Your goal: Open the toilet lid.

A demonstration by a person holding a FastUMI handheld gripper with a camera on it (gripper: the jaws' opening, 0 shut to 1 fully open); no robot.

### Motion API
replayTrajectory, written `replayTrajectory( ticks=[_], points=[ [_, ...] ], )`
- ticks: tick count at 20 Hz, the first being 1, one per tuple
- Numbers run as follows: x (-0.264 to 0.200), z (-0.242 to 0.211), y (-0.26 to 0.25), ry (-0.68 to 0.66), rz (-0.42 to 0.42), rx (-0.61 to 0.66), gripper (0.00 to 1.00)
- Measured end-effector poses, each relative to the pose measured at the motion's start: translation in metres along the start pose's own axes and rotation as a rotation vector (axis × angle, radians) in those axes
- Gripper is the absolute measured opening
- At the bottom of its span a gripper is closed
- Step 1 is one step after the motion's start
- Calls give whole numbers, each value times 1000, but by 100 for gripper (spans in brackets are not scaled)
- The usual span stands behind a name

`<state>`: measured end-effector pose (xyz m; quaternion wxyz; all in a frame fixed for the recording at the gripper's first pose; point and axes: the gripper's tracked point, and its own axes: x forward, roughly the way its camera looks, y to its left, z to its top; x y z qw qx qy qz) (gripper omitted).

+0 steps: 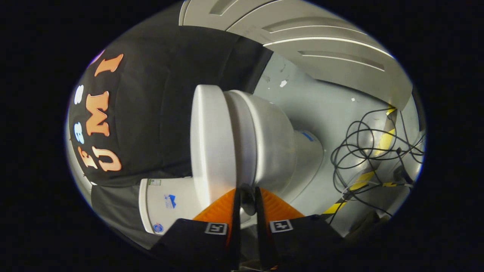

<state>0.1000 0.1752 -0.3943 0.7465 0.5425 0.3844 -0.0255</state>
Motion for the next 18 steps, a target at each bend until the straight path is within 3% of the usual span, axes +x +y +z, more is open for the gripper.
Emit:
replayTrajectory(
  ticks=[1, 6, 9, 13, 18],
  points=[
    [0, 0, 0, -5, 0, 2, 24],
    [-5, -1, 8, 5, 32, 19, 17],
    [-2, 2, 10, -9, 47, -2, 9],
    [-4, 2, 9, -5, 44, 61, 9],
    [-4, 2, 10, -22, 38, 41, 8]
  ],
)
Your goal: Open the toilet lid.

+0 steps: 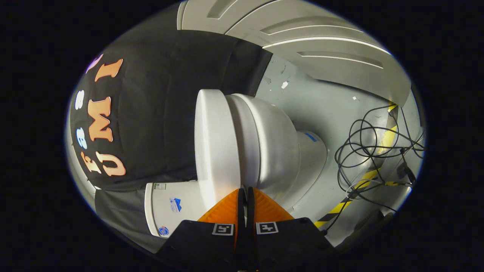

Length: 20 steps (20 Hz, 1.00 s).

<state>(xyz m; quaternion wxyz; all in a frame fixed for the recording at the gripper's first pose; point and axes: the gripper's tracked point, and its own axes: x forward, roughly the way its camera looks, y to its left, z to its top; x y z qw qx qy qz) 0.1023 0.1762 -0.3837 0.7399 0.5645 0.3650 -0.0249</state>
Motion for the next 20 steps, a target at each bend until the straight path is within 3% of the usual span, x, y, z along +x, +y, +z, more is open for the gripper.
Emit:
replayTrajectory(
  ticks=[4, 7, 16, 20],
  points=[
    [-1, -3, 2, 12, -8, 38, 8],
    [-2, 0, 5, -21, -32, -67, 8],
    [-12, 4, 33, -71, -16, -193, 8],
    [-21, 6, 51, -113, -45, -357, 8]
  ],
)
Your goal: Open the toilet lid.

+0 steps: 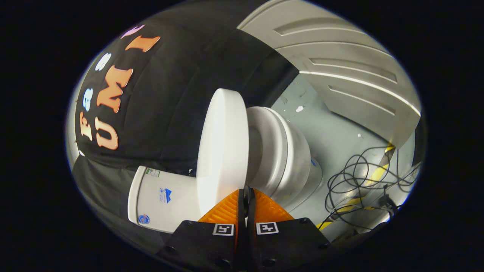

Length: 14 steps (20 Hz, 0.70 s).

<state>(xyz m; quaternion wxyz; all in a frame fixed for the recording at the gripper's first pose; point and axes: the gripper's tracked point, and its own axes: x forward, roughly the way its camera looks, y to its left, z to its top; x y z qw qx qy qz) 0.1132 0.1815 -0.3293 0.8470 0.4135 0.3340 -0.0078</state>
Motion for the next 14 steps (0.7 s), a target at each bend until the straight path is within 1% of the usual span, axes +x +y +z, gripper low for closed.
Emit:
replayTrajectory(
  ticks=[3, 10, 14],
  points=[
    [-10, 9, 22, -39, -9, -115, 8],
    [-29, 17, 77, -95, -8, -298, 8],
    [-36, 16, 105, -126, -42, -422, 8]
  ],
)
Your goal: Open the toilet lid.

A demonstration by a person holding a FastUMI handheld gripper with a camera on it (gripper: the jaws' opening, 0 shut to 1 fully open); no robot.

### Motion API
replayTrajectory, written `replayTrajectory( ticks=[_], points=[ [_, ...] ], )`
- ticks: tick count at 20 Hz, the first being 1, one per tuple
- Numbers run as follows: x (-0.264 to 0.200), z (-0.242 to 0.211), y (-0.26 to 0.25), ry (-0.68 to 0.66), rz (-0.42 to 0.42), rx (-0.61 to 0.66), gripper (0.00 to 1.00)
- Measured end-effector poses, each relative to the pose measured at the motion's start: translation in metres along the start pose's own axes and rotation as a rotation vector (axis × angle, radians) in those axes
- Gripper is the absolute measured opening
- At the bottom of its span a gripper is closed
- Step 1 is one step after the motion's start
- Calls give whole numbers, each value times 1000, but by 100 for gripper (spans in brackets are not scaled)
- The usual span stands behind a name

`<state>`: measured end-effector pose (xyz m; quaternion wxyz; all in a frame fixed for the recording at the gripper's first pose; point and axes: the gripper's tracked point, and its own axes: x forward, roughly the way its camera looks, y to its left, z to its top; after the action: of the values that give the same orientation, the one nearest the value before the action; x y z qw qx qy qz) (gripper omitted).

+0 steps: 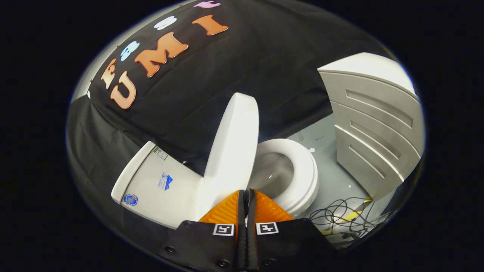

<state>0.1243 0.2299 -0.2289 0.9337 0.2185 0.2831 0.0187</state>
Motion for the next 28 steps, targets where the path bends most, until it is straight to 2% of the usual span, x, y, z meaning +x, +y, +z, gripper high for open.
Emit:
replayTrajectory(
  ticks=[14, 28],
  points=[
    [-19, 22, 82, -78, -69, -269, 8],
    [-30, 24, 176, -160, -143, -541, 8]
  ],
)
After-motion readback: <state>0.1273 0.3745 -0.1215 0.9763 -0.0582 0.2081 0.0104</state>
